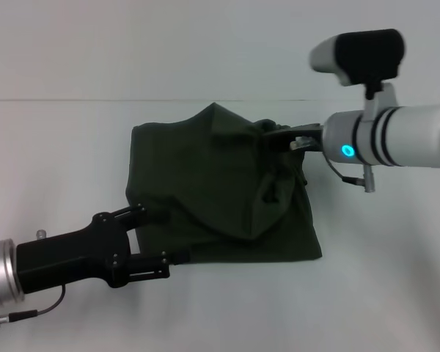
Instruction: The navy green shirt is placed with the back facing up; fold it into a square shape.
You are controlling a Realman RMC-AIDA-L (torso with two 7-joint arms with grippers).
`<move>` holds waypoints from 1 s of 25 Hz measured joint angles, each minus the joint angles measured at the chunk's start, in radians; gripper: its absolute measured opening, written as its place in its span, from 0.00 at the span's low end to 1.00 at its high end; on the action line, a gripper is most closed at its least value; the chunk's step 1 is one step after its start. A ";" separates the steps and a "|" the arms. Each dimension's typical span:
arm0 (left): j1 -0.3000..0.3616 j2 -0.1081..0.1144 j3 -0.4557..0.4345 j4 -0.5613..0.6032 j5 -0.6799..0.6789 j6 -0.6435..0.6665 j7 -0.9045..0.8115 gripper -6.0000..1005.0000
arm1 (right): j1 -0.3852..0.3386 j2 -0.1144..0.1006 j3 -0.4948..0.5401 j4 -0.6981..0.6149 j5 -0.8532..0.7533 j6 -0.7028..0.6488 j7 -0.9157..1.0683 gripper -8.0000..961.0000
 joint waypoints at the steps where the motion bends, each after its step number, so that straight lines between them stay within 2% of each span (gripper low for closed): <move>1: 0.000 0.000 0.000 0.000 0.000 0.000 0.002 0.90 | -0.011 0.000 0.029 0.011 0.051 -0.003 -0.044 0.01; 7: -0.001 0.000 0.000 0.000 0.000 -0.001 0.005 0.90 | -0.030 -0.004 0.250 0.166 0.358 -0.074 -0.326 0.02; 11: -0.001 0.000 0.000 0.000 -0.001 -0.001 0.011 0.90 | -0.025 -0.006 0.362 0.239 0.440 -0.116 -0.428 0.03; 17: -0.004 0.000 0.000 0.000 -0.002 -0.001 0.014 0.90 | -0.023 -0.006 0.445 0.272 0.457 -0.126 -0.440 0.05; 25: -0.008 0.000 0.005 0.000 0.000 -0.001 0.015 0.90 | -0.032 -0.005 0.461 0.348 0.578 -0.143 -0.484 0.07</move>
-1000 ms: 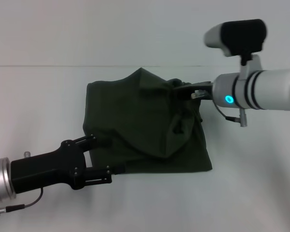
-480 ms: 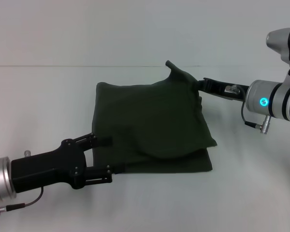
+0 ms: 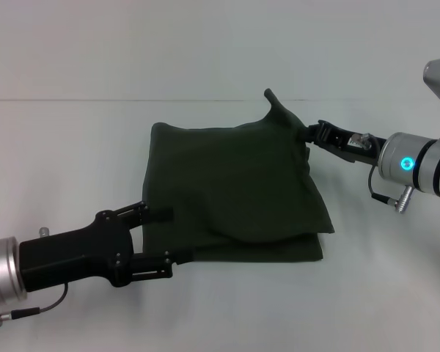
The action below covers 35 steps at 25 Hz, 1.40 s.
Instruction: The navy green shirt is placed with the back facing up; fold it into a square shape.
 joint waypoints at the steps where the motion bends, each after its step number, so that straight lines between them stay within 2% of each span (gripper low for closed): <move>1: -0.001 0.000 0.000 0.000 0.001 0.000 0.000 0.90 | -0.001 0.000 0.001 0.008 0.009 0.000 -0.009 0.07; 8: -0.004 -0.001 0.001 -0.001 0.003 0.001 -0.007 0.90 | -0.037 0.000 0.052 0.035 0.099 -0.037 -0.103 0.09; 14: -0.005 -0.001 0.000 -0.004 0.002 0.009 -0.008 0.90 | -0.076 -0.001 0.074 0.036 0.169 -0.081 -0.147 0.31; 16: -0.006 -0.002 -0.002 -0.005 0.001 0.012 -0.010 0.90 | -0.078 -0.002 0.080 0.034 0.171 -0.097 -0.172 0.42; 19: -0.006 -0.003 -0.003 -0.006 0.000 0.012 -0.018 0.90 | -0.058 0.001 0.071 0.026 0.171 -0.106 -0.223 0.57; 24: -0.004 -0.008 -0.005 -0.006 0.000 0.012 -0.020 0.90 | 0.007 0.011 0.020 0.021 0.177 -0.135 -0.398 0.68; 30: -0.002 -0.008 -0.005 -0.005 0.000 0.013 -0.033 0.90 | 0.016 0.014 0.010 0.048 0.254 -0.256 -0.562 0.80; 35: -0.003 -0.007 -0.005 -0.006 0.000 0.014 -0.034 0.90 | 0.057 0.015 -0.023 0.098 0.257 -0.180 -0.583 0.80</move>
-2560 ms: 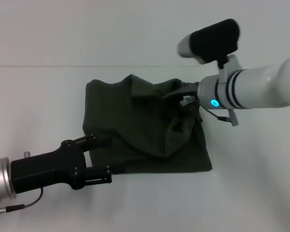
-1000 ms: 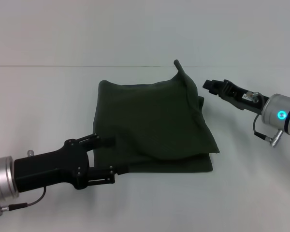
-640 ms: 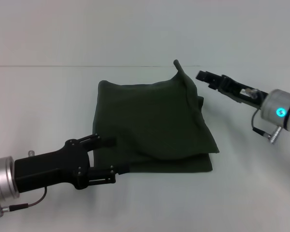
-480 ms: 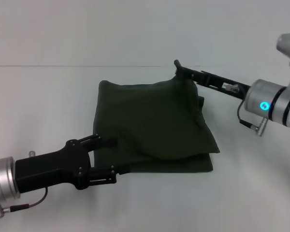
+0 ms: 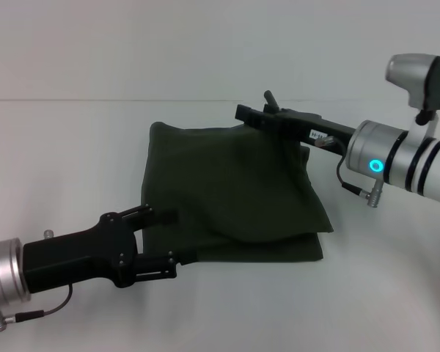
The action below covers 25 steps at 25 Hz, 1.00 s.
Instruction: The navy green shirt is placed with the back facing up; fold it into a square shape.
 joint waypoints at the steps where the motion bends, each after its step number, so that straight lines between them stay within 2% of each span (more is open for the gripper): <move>1: 0.000 0.000 0.000 0.000 0.000 0.000 0.000 0.90 | 0.011 0.000 -0.010 0.009 0.000 0.032 0.000 0.80; 7: -0.001 -0.001 0.000 0.000 0.003 0.000 0.000 0.90 | 0.034 0.002 -0.024 0.016 0.006 0.146 0.019 0.80; 10: 0.000 -0.002 0.000 0.000 0.005 0.000 0.000 0.90 | 0.025 -0.004 -0.017 0.016 0.025 0.179 0.033 0.80; 20: 0.002 -0.002 0.000 0.001 0.007 0.000 0.000 0.90 | -0.058 -0.012 0.009 -0.007 0.100 0.233 0.031 0.80; 25: 0.002 -0.002 0.000 0.000 0.008 0.001 0.000 0.90 | -0.103 -0.016 0.056 -0.029 0.100 0.183 0.022 0.80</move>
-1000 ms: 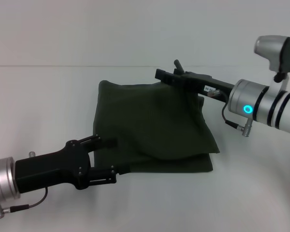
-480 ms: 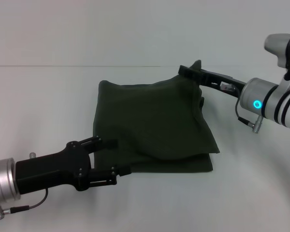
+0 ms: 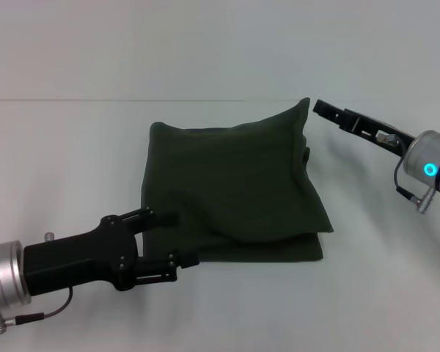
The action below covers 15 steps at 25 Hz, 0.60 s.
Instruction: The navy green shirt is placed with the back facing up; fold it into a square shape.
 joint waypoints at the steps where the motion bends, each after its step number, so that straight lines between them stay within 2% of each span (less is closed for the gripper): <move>1: 0.000 0.000 0.000 0.000 0.000 0.000 -0.001 0.90 | -0.014 0.000 0.008 -0.013 0.000 -0.035 -0.007 0.80; 5: -0.001 0.000 0.000 0.000 0.000 0.001 -0.005 0.90 | -0.063 0.000 0.028 -0.053 -0.001 -0.226 -0.047 0.80; 8: -0.005 0.000 0.000 0.000 0.000 0.001 -0.011 0.90 | -0.070 -0.002 0.018 -0.050 -0.018 -0.329 -0.052 0.80; 15: -0.008 0.000 0.000 0.001 -0.007 0.001 -0.017 0.90 | -0.076 0.003 -0.028 0.005 -0.076 -0.366 -0.069 0.80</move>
